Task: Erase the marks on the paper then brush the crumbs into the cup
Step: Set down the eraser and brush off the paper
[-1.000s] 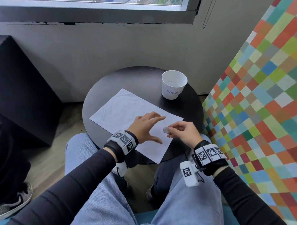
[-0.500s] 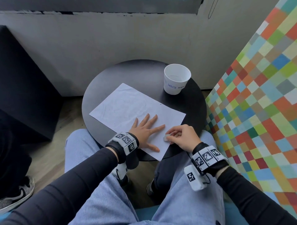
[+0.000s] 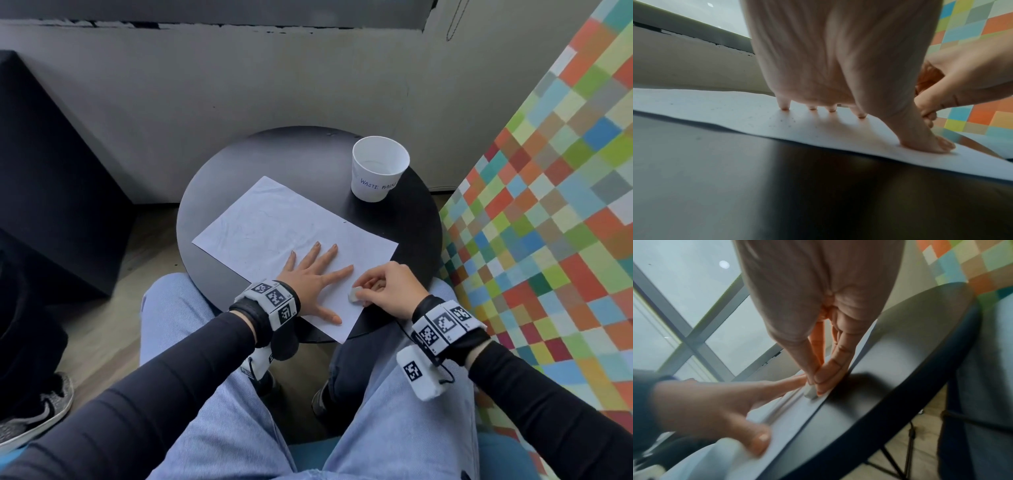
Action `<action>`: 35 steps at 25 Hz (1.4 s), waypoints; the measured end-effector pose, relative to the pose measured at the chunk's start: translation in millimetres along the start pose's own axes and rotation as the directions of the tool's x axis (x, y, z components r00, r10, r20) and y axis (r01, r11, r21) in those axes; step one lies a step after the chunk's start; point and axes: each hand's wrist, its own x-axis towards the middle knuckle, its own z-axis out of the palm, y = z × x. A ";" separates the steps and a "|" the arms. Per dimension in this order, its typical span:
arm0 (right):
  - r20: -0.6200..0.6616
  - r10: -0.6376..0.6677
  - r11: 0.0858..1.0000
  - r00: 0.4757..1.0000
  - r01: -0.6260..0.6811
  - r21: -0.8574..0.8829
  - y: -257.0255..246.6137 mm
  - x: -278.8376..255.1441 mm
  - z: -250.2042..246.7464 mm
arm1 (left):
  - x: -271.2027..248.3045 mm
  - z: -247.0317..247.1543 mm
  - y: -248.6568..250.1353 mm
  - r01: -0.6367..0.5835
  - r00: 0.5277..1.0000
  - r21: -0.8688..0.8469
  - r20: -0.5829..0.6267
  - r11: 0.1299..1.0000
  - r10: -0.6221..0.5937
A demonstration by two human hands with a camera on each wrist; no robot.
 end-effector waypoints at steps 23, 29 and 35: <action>-0.078 -0.019 0.985 0.997 0.005 -0.172 -0.7 15.7 -17.2 | -5.1 -21.2 -27.7 0.076 0.997 0.091 0.012 0.993 -0.077; -0.123 -0.005 0.984 0.992 -0.017 -0.177 -0.2 22.4 -22.5 | -18.3 -17.7 -54.1 0.179 0.983 0.088 0.014 0.980 -0.181; -0.067 -0.097 0.995 0.993 0.099 0.017 -19.7 7.8 14.7 | -17.5 -13.7 -49.8 0.171 0.984 0.035 0.047 0.985 -0.173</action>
